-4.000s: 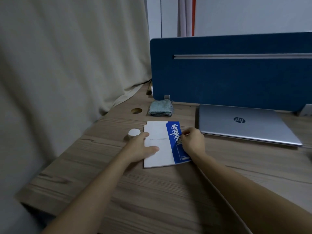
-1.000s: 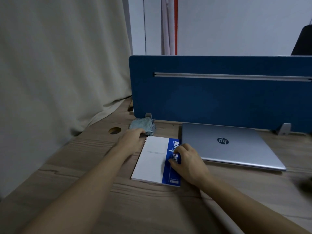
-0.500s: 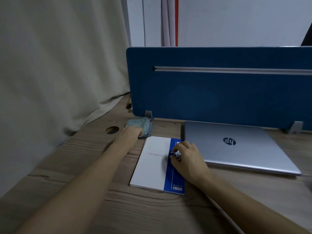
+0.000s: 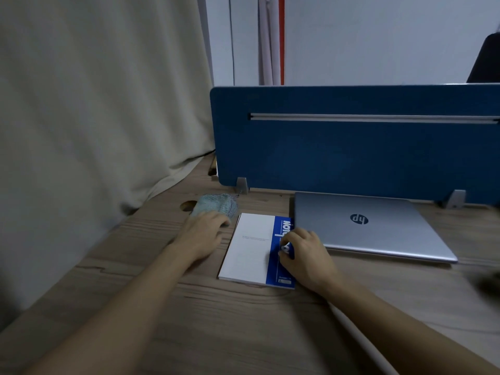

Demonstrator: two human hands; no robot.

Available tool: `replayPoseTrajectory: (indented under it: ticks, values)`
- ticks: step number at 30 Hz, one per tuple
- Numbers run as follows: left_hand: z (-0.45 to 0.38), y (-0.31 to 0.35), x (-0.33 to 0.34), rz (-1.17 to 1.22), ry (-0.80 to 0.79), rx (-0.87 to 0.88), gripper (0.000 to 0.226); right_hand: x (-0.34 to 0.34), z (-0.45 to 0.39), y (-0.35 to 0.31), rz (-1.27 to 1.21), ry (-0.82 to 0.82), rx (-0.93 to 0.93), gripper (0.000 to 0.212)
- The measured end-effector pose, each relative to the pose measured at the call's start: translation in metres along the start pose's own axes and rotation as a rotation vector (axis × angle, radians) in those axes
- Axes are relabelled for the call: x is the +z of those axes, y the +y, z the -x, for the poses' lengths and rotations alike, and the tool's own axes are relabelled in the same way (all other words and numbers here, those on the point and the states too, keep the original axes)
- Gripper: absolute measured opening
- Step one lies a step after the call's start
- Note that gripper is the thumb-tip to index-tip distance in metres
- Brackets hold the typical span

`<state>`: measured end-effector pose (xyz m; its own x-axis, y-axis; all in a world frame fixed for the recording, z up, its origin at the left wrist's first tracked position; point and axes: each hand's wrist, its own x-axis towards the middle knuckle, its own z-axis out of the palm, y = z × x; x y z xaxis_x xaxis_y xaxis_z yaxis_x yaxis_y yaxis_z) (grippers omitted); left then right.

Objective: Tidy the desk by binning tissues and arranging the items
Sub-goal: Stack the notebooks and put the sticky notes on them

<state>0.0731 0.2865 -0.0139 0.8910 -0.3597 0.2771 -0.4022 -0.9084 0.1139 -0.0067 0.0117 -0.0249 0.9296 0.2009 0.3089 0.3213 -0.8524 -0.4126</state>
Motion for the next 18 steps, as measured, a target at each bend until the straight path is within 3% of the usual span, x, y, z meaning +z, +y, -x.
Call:
replayPoseTrajectory:
  ticks: [5, 8, 11, 18]
  values:
    - [0.031, 0.028, -0.012, 0.199, -0.193, 0.02, 0.04, -0.002, 0.018, -0.007, 0.094, -0.103, -0.031, 0.046]
    - [0.048, 0.035, -0.017, 0.172, -0.268, 0.058, 0.052, -0.003, 0.027, -0.011, 0.12, -0.148, -0.047, 0.055]
    - [0.062, 0.04, -0.019, 0.163, -0.28, 0.097, 0.057, -0.004, 0.033, -0.018, 0.159, -0.174, -0.077, 0.056]
    - [0.069, 0.044, -0.013, 0.179, -0.238, 0.1, 0.041, -0.007, 0.028, -0.024, 0.259, -0.195, -0.112, 0.045]
